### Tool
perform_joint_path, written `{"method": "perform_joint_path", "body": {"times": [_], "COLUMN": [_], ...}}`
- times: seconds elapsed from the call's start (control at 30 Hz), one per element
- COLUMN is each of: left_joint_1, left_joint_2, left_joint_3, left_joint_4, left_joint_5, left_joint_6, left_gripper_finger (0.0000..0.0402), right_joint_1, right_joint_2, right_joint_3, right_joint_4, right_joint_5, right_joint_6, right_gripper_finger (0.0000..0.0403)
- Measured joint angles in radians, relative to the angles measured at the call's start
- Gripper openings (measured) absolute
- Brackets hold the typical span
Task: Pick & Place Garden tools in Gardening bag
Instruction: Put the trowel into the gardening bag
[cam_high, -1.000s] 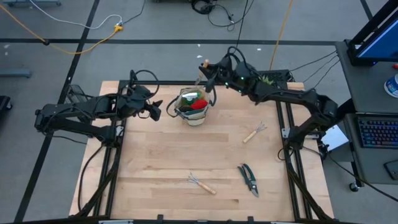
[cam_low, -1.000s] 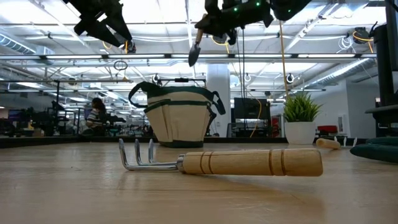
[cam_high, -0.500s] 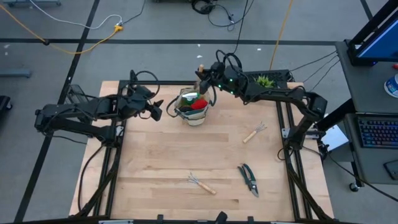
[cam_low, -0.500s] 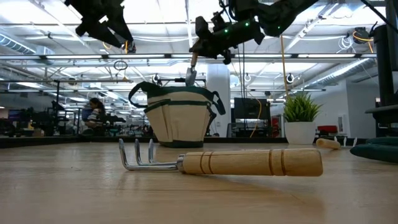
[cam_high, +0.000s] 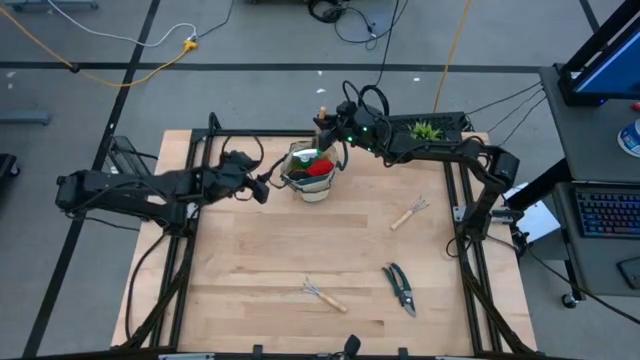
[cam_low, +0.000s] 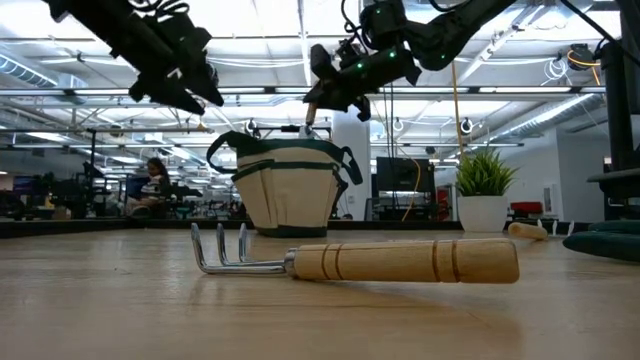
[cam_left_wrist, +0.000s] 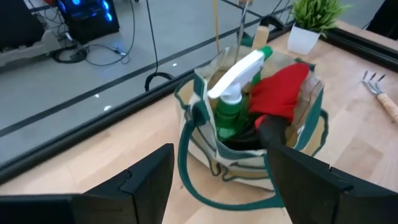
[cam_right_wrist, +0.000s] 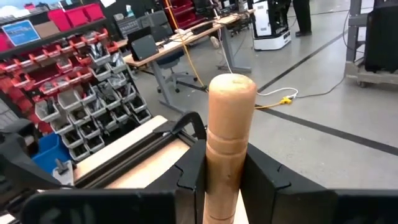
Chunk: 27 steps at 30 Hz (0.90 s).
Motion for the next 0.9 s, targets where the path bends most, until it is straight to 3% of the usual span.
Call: {"method": "perform_joint_path", "body": {"times": [0.4,0.9], "left_joint_1": [0.007,0.029], "left_joint_2": [0.000,0.000], "left_joint_3": [-0.035,-0.035], "left_joint_4": [0.046,0.049], "left_joint_5": [0.000,0.020], "left_joint_6": [-0.017,-0.012], "left_gripper_finger": [0.0264,0.0264], "right_joint_1": [0.013,0.028], "right_joint_2": [0.001,0.079], "right_joint_3": [-0.001,-0.001], "right_joint_4": [-0.075,-0.024], "right_joint_5": [0.001,-0.001], "right_joint_6": [0.018,0.014], "right_gripper_finger": [0.0062,0.0066]}}
